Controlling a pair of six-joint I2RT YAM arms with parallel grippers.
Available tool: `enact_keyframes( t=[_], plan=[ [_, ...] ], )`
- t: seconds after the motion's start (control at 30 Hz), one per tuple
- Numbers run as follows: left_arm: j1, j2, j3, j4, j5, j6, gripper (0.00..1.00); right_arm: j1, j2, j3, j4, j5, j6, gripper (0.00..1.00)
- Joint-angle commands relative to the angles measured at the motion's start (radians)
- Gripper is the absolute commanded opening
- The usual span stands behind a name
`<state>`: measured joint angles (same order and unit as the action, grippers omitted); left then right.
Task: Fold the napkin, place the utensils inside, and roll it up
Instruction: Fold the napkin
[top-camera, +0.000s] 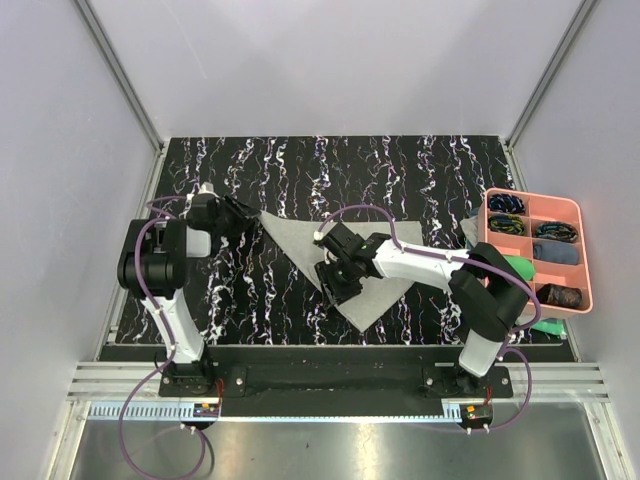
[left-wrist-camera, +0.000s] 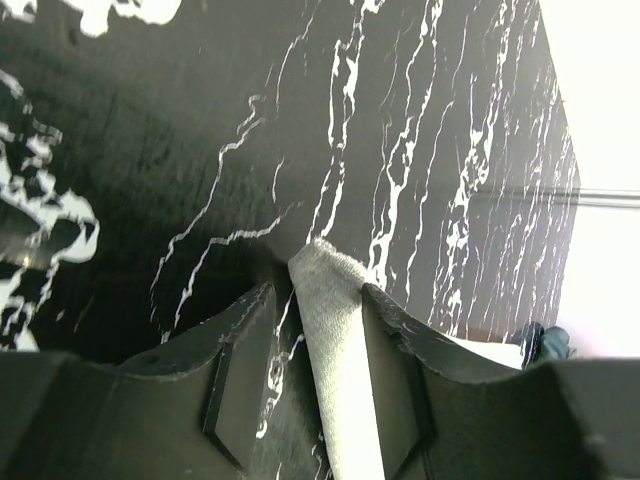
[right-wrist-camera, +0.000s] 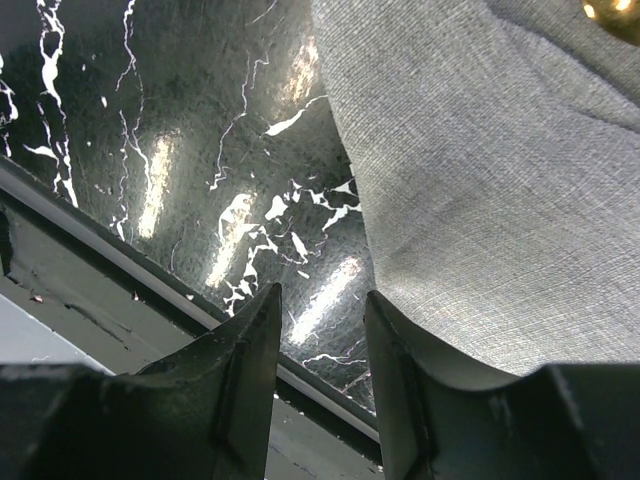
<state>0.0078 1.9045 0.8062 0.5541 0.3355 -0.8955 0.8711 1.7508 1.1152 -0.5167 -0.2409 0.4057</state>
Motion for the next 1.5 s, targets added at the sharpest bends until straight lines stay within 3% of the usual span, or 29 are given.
enact_keyframes(
  t=[0.0,0.6,0.73,0.97,1.2,1.47],
  plan=[
    [-0.003,0.042,0.030,0.043,-0.012,-0.005,0.45,0.011,-0.034,0.012,0.023,-0.023,0.002,0.47],
    [-0.029,0.056,0.057,0.020,-0.004,0.041,0.20,0.011,-0.047,0.008,0.030,-0.006,0.005,0.48],
    [-0.032,0.057,0.074,0.009,0.008,0.072,0.00,0.009,-0.054,0.006,0.030,0.034,0.021,0.48],
    [-0.054,-0.021,0.068,0.084,0.069,0.096,0.00,-0.014,-0.074,0.011,0.029,0.094,0.051,0.52],
    [-0.129,-0.218,0.028,0.156,0.126,0.101,0.00,-0.220,-0.138,-0.041,0.030,0.155,0.067,0.55],
    [-0.359,-0.351,-0.068,0.224,0.192,0.144,0.00,-0.357,-0.279,-0.113,0.030,0.236,0.084,0.59]
  ],
)
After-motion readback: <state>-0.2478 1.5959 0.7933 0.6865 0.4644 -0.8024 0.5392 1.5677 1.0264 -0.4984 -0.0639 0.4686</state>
